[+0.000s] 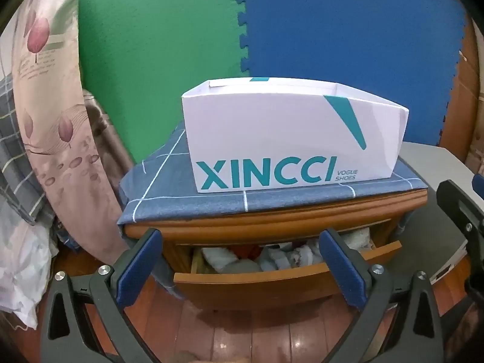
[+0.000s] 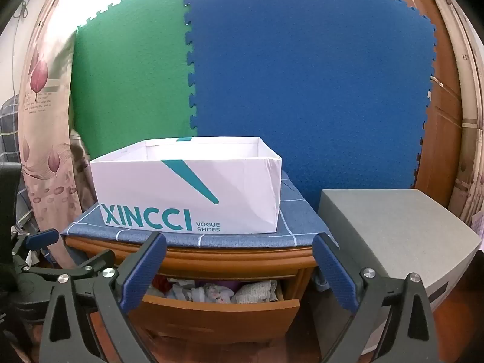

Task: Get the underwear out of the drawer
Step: 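Move the left gripper toward the open drawer of clothes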

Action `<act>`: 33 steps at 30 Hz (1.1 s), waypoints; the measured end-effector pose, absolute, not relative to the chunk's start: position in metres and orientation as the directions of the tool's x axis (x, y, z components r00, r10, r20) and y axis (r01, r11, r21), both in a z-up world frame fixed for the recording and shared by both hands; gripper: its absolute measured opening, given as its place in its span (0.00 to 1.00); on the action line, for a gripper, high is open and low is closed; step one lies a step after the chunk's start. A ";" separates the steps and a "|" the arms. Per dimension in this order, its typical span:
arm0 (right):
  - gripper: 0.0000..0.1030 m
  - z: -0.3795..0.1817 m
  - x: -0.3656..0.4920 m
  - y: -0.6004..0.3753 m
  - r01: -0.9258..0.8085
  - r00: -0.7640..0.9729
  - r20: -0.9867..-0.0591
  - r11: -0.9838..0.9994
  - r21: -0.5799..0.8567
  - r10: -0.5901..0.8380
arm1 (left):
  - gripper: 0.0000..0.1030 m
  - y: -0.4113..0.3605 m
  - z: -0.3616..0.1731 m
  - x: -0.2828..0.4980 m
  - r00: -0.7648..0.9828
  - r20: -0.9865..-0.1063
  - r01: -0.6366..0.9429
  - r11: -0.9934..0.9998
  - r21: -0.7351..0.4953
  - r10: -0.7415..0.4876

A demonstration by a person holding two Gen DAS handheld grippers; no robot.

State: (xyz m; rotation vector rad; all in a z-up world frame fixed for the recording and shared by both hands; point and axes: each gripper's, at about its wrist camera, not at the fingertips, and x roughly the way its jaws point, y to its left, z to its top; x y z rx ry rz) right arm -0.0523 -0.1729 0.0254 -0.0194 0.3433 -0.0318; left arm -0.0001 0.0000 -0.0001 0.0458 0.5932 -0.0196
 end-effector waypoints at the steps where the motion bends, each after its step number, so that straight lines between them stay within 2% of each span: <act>1: 0.97 0.025 -0.052 -0.173 0.027 0.940 -0.338 0.999 -0.028 -0.035 | 0.99 0.000 -0.001 0.000 0.831 -0.556 0.033 0.999 0.039 -0.005; 8: 0.97 0.027 -0.052 -0.174 0.030 0.943 -0.331 0.999 -0.025 -0.037 | 0.99 0.003 -0.005 -0.006 0.838 -0.546 0.032 0.999 0.025 -0.013; 22: 0.97 0.027 -0.052 -0.178 0.026 0.943 -0.333 1.000 -0.013 -0.029 | 0.99 -0.003 -0.009 0.001 0.812 -0.584 0.032 0.998 0.061 0.010; 28: 0.97 0.050 -0.045 -0.194 -0.002 0.949 -0.316 1.000 0.007 0.005 | 0.99 -0.003 -0.011 0.005 0.788 -0.615 0.029 0.998 0.053 0.010; 33: 0.97 0.064 -0.038 -0.207 -0.040 0.960 -0.278 0.997 -0.067 0.020 | 1.00 -0.006 -0.012 0.003 0.775 -0.632 0.014 1.000 0.028 0.007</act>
